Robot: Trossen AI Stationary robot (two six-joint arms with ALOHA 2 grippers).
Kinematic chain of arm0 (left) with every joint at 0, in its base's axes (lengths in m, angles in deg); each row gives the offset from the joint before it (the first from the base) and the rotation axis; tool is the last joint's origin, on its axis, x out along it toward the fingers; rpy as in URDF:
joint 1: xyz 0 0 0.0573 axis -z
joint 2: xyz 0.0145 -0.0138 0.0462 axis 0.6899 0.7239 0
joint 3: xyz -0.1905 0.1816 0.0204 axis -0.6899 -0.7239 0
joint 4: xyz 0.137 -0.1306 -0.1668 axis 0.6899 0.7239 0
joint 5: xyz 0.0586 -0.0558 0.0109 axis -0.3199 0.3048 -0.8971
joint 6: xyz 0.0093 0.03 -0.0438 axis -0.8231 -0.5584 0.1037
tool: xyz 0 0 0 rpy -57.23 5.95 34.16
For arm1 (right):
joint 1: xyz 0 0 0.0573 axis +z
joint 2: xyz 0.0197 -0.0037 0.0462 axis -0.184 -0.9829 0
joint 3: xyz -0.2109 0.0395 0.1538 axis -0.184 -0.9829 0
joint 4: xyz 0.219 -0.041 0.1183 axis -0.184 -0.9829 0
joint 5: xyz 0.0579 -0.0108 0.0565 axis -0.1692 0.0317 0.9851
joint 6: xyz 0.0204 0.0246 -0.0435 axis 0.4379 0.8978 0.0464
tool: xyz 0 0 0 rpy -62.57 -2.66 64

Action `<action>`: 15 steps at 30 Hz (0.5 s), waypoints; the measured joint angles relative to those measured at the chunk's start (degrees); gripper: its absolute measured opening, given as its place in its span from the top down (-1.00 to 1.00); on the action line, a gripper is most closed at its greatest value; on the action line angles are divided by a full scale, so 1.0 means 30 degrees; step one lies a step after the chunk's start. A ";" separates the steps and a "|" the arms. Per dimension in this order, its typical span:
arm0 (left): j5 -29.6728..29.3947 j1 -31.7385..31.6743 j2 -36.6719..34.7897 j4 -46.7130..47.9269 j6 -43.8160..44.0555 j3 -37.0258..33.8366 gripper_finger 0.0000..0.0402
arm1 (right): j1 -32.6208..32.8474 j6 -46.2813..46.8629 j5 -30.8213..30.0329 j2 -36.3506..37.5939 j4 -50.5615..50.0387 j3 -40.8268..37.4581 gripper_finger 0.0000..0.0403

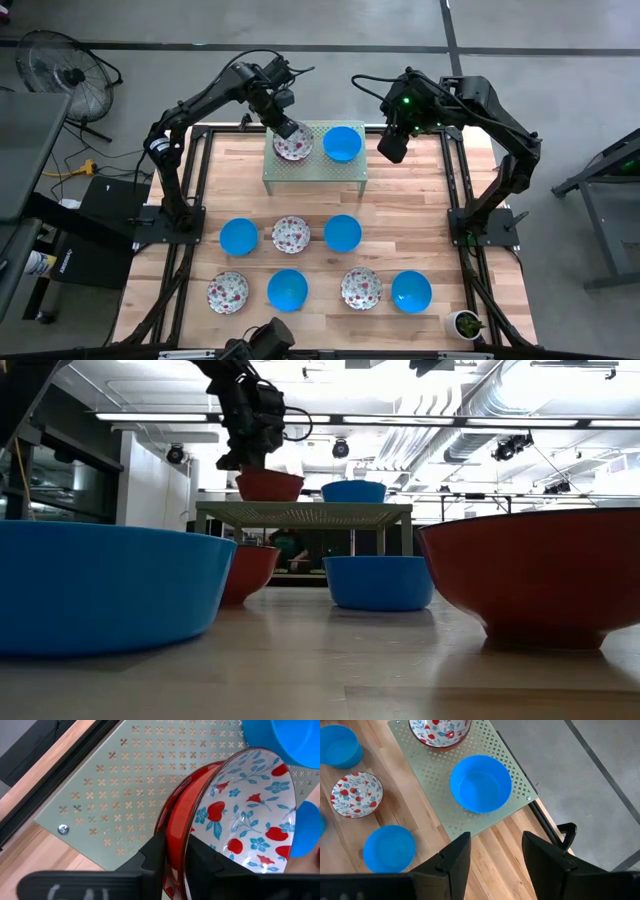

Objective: Pick & Place Mini bowls
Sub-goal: Stack the white and red bowl on top of the other white and red bowl on the shelf

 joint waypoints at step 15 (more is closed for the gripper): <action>0.0092 0.0000 -0.0089 0.0022 -0.0921 0.0000 0.62 | 0.0000 -0.0130 0.0000 0.0000 0.0000 0.0000 0.18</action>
